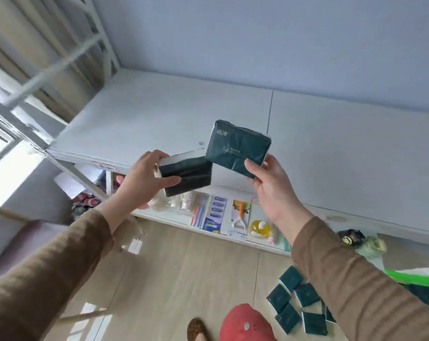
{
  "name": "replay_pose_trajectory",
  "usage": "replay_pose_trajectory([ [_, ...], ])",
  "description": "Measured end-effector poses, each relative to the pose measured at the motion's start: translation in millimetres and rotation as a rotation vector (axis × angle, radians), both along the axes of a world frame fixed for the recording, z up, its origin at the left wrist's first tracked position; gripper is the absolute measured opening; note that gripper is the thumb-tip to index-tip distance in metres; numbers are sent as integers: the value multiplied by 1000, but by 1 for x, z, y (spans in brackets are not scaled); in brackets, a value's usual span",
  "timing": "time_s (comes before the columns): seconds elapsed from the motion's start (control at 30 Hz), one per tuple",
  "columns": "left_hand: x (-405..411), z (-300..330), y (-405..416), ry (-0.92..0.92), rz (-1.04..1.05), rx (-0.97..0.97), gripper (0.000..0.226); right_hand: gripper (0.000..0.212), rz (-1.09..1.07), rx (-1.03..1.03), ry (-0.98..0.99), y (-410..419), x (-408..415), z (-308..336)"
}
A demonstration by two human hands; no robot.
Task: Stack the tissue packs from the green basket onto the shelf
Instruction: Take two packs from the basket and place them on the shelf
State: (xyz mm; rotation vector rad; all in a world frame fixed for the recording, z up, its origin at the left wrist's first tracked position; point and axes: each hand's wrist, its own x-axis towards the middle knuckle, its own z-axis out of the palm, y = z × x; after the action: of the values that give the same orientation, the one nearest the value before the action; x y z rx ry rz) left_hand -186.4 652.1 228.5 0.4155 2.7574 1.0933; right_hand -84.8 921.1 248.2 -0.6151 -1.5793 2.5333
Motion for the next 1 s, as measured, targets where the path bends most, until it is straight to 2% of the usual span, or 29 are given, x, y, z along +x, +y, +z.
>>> replay_pose_trajectory([
  [0.17, -115, 2, -53, 79, -3, -73, 41, 38, -34, 191, -10, -34, -98, -8],
  [0.5, -398, 0, -87, 229, 44, -237, 43, 31, -30, 455, -42, -52, -354, -54],
  [0.63, -494, -2, -95, 210, 44, -296, 42, 32, -38, 549, -70, -68, -452, -69],
  [0.87, -595, -27, -98, 219, -97, -266, 39, 39, -63, 683, -129, -86, -559, -91],
  [1.0, -618, -38, -91, 284, -128, -278, 47, 27, -83, 723, -192, -94, -584, -104],
])
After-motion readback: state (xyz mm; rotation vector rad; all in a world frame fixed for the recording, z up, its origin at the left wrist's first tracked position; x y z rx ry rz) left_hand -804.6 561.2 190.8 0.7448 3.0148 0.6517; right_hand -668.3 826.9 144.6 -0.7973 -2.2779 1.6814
